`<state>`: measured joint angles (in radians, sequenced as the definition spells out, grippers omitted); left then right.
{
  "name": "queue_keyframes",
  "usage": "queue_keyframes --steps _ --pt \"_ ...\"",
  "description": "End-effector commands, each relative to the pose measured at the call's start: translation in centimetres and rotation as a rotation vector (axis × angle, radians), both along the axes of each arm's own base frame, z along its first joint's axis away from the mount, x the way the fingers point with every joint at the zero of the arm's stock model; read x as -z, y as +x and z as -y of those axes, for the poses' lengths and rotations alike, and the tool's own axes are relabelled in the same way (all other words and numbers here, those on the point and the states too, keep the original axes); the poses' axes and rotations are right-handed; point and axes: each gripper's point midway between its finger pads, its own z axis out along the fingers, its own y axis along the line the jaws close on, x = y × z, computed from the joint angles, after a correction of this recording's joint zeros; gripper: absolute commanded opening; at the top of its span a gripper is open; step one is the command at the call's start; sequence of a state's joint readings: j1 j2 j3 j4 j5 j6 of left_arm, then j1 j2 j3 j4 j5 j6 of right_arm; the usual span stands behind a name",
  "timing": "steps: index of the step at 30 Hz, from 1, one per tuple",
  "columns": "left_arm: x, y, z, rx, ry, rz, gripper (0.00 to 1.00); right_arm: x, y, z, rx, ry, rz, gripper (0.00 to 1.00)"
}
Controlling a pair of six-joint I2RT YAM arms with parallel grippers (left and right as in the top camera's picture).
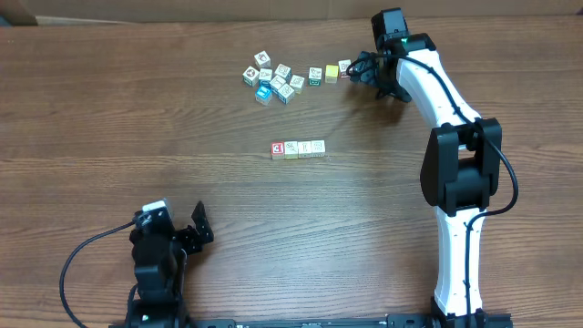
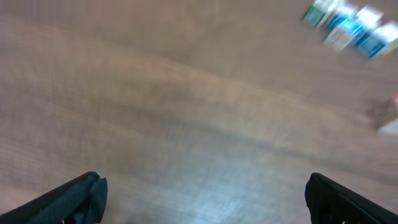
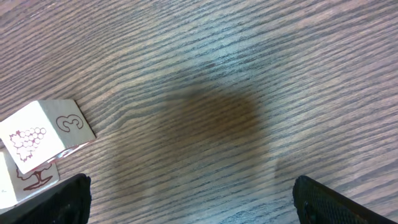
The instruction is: Form a horizontal line
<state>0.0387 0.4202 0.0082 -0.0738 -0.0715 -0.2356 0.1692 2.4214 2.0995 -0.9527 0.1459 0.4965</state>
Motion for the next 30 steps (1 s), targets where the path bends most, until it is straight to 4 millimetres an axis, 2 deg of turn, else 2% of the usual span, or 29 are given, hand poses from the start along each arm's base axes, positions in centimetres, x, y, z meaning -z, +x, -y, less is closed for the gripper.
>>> queue_keyframes --steps 1,10,26,30 --pt "-1.4 0.3 0.6 0.063 0.072 0.057 1.0 -0.7 0.1 0.3 0.007 -0.008 0.016 1.0" --pt "-4.5 0.6 2.3 0.169 0.173 0.189 1.0 -0.7 0.1 0.3 0.007 -0.007 0.016 1.0" --pt "-9.0 0.2 2.3 0.169 0.244 0.38 1.0 -0.7 0.1 0.3 0.007 -0.007 0.016 1.0" --pt "-9.2 0.2 2.4 0.173 0.243 0.388 1.0 -0.7 0.1 0.3 0.007 -0.007 0.016 1.0"
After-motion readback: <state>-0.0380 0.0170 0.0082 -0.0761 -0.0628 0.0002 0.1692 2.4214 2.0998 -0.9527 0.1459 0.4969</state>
